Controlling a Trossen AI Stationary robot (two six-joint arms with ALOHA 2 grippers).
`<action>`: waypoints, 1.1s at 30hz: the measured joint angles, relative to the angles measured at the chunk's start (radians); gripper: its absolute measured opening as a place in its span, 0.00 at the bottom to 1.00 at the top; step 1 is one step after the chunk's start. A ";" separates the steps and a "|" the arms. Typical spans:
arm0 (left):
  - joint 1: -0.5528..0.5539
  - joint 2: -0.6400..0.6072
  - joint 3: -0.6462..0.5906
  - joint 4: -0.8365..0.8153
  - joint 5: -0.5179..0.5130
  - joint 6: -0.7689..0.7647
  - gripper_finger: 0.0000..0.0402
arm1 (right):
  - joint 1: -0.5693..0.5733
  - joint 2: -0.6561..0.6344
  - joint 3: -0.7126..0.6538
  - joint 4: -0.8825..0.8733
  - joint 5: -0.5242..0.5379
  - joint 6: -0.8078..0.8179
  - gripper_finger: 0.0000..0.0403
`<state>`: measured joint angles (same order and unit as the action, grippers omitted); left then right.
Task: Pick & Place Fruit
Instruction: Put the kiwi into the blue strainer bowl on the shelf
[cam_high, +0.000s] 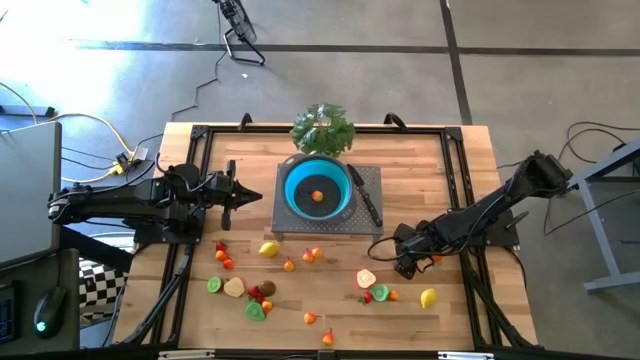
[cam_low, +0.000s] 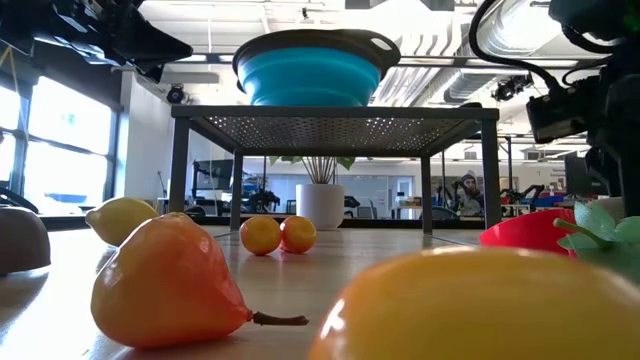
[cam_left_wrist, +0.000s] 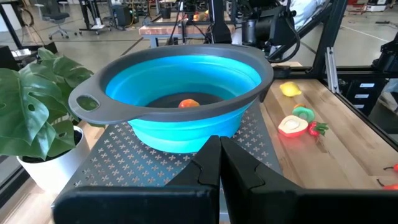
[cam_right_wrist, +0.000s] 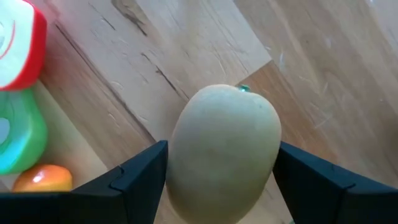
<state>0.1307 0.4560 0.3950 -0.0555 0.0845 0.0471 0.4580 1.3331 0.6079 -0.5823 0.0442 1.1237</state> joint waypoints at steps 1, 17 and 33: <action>0.000 0.000 0.000 0.000 0.000 0.000 0.00 | 0.000 0.000 0.000 0.000 0.002 0.001 0.67; 0.000 0.000 0.000 0.000 0.000 0.000 0.00 | 0.000 0.000 0.000 0.008 0.008 0.006 0.56; 0.000 0.000 0.000 -0.022 0.000 0.000 0.00 | 0.000 -0.011 0.001 0.051 0.006 0.006 0.54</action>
<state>0.1309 0.4561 0.3950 -0.0772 0.0845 0.0475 0.4580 1.3225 0.6086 -0.5310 0.0500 1.1298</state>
